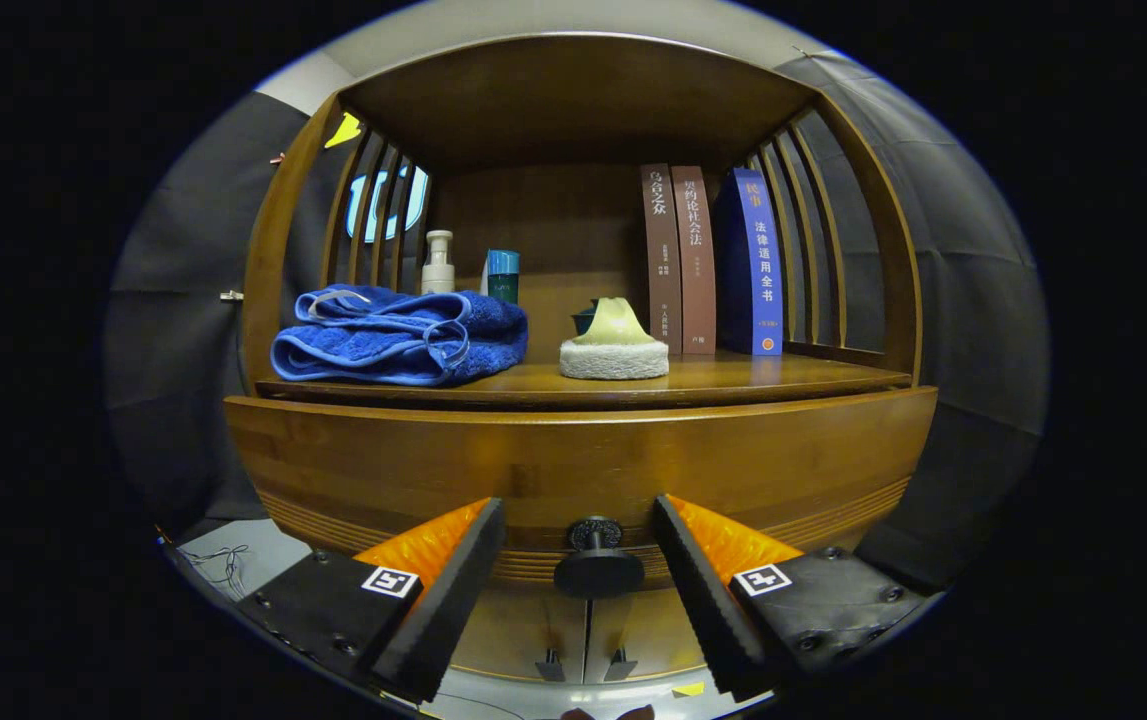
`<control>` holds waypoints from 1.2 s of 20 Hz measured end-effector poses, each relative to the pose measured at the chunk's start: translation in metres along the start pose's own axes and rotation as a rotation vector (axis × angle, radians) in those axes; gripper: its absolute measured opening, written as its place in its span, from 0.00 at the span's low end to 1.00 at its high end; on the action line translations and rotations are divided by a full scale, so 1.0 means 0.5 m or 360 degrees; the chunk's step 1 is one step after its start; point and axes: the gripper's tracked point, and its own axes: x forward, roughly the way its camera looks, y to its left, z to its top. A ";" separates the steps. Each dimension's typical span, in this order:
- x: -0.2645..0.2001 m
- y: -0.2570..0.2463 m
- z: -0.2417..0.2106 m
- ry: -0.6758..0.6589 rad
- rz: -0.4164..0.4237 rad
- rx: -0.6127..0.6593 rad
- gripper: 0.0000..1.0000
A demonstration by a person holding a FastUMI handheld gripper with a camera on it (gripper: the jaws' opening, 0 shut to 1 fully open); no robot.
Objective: Pull open the drawer, take out the items inside it, and place them on the countertop above the cabinet.
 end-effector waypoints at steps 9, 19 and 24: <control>0.020 -0.007 0.000 -0.0001 -0.0016 -0.0036 0.99; -0.171 -0.070 0.186 -0.0194 0.0050 -0.0038 0.99; -0.261 -0.066 0.273 -0.0184 0.0089 -0.0004 0.99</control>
